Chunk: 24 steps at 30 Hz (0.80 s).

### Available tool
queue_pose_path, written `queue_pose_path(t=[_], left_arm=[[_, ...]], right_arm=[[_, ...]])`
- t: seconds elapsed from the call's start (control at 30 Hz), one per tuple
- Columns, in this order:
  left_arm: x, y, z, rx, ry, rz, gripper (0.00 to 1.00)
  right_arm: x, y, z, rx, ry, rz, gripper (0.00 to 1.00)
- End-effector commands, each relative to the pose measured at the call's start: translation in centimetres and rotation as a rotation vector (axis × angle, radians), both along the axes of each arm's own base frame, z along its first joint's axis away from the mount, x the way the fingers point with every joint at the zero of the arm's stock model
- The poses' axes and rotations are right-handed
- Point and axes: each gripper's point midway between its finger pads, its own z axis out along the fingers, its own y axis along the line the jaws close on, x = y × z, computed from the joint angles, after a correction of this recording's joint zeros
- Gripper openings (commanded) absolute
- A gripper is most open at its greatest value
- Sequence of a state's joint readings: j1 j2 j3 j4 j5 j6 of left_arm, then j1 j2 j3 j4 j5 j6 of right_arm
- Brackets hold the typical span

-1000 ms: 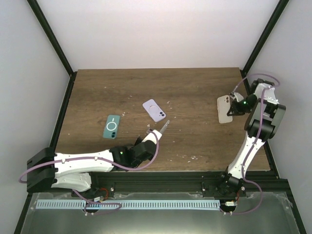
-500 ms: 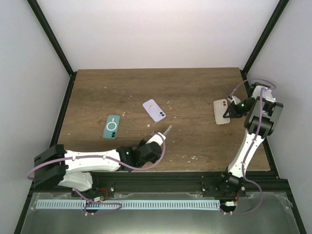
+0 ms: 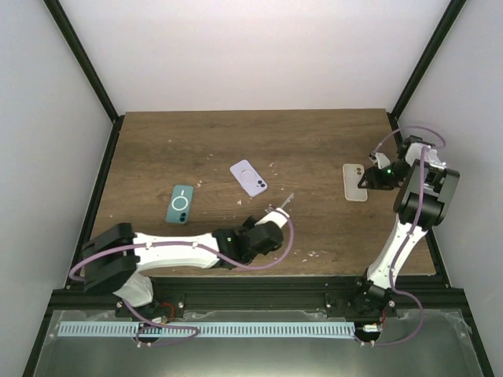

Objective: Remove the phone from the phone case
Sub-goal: Place the phone case at the center of the board, then place the phone at the center of the board.

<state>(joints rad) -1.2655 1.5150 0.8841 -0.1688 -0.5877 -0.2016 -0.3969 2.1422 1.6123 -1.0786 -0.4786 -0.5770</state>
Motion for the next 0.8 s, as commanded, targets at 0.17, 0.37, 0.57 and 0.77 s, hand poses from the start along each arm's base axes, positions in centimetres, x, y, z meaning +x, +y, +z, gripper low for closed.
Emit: queue_pose_path(t=[0.17,0.37,0.57,0.77], left_arm=[[6.0,-3.4,2.4,0.163,-0.179,0.058,0.00],[11.1,-4.1,1.7,0.281,-0.204,0.111,0.00],[15.1,-5.5,0.6,0.326,-0.215,0.140,0.00],[17.5,-6.6,-1.2,0.464,-0.256,0.185,0.00]], right_arm=[[0.4,-2.1,3.9,-0.229,-0.278,-0.118,0.60],[-2.7,0.7,5.4,-0.160,-0.351,-0.115,0.61],[-6.2,5.4,9.5,-0.003,-0.444,-0.095,0.61],[-7.9,9.2,14.7,0.135,-0.625,-0.049,0.61]])
